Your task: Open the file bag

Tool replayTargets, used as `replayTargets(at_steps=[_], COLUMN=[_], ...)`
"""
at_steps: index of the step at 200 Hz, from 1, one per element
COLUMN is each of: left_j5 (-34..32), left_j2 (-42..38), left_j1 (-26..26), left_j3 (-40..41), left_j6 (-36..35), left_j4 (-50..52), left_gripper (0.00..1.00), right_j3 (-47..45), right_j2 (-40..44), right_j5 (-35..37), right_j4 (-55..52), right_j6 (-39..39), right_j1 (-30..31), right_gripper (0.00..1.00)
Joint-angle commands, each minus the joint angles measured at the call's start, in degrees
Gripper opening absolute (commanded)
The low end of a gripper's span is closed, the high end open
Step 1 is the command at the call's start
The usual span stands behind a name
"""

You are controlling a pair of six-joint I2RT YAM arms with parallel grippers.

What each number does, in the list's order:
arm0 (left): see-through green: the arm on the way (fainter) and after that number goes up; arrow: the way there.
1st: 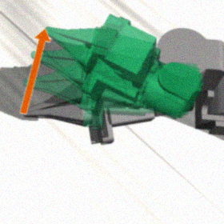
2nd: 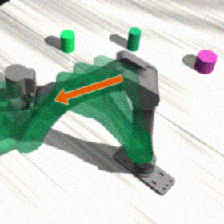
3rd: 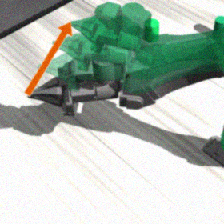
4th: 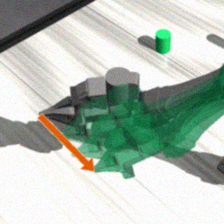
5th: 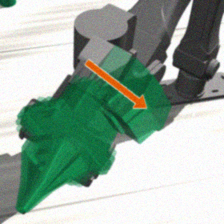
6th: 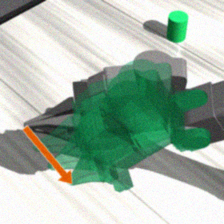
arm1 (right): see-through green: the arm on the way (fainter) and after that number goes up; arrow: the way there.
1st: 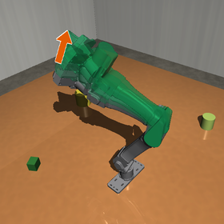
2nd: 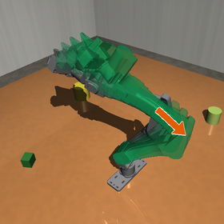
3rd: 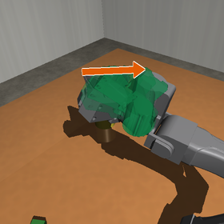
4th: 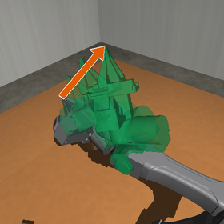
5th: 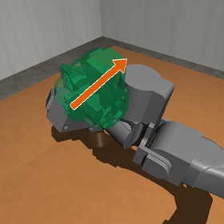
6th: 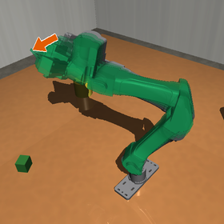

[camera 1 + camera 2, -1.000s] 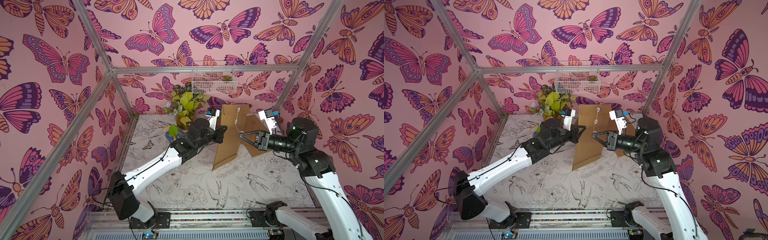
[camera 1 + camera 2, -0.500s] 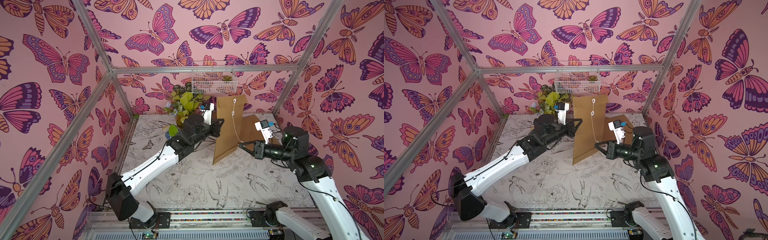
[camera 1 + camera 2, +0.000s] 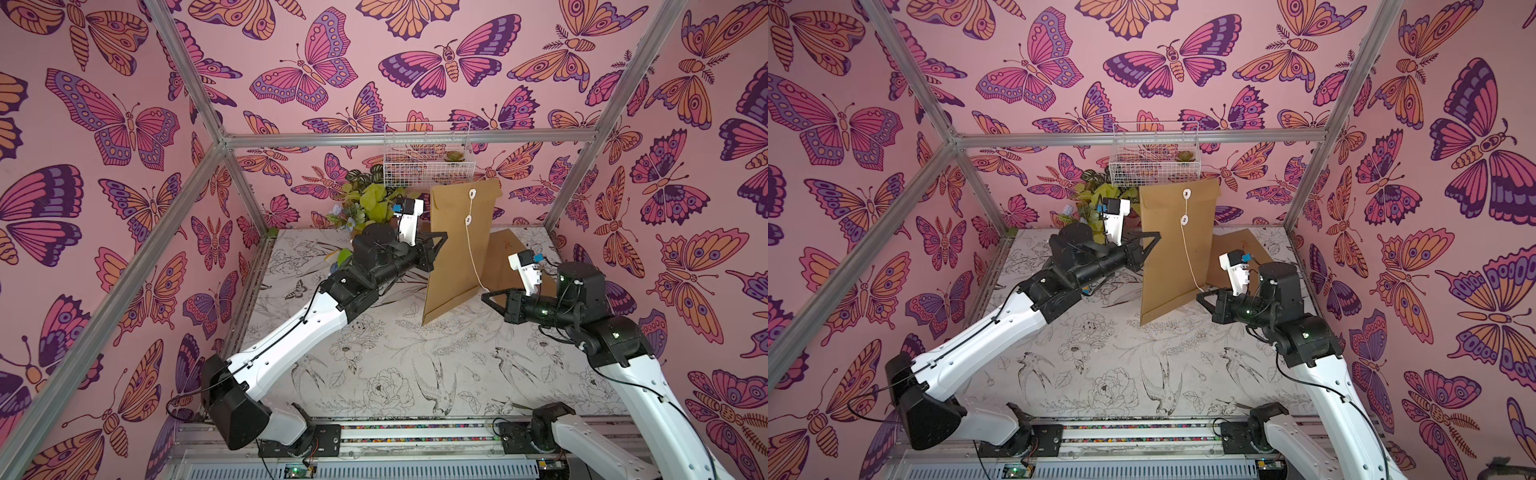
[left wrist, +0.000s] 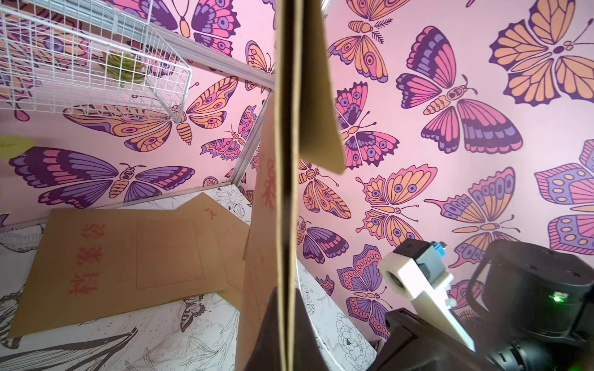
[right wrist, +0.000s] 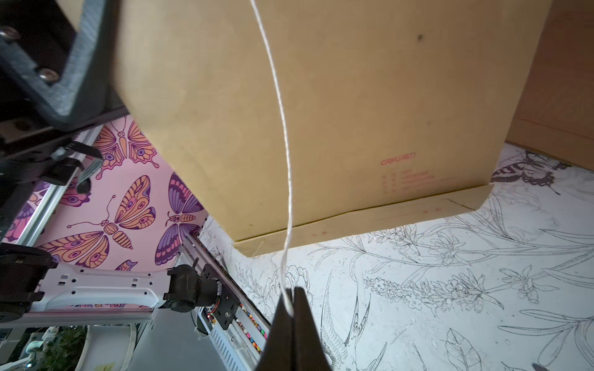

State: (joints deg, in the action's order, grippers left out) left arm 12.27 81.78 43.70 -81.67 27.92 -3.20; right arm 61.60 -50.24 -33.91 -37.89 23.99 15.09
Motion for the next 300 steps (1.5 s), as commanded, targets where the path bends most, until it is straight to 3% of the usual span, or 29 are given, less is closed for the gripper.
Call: replayTargets(at_steps=[1, 83, 169, 300], left_j5=[2.9, 3.8, 5.6, 7.3], left_j2=[-2.5, -7.7, -11.9, -13.3], left_j1=[-0.5, -0.5, -0.6, -0.6], left_j3=[-2.0, 1.2, 4.1, 6.2], left_j6=[-1.6, -2.1, -2.5, -5.0], left_j4=[-1.5, -1.2, -0.4, 6.4], left_gripper=[0.01, 0.01, 0.01, 0.01], right_j3=[-0.9, -2.6, -1.8, -2.5], right_j2=[0.8, 3.2, 3.3, 2.4], right_j5=[4.1, 14.0, 20.0, 20.7], right_j4=[1.2, -0.3, -3.4, -3.7], right_j6=[-0.1, -2.2, -4.9, -7.4], right_j1=[0.2, 0.2, 0.1, -3.3], right_gripper=[0.00, 0.00, 0.00, 0.00])
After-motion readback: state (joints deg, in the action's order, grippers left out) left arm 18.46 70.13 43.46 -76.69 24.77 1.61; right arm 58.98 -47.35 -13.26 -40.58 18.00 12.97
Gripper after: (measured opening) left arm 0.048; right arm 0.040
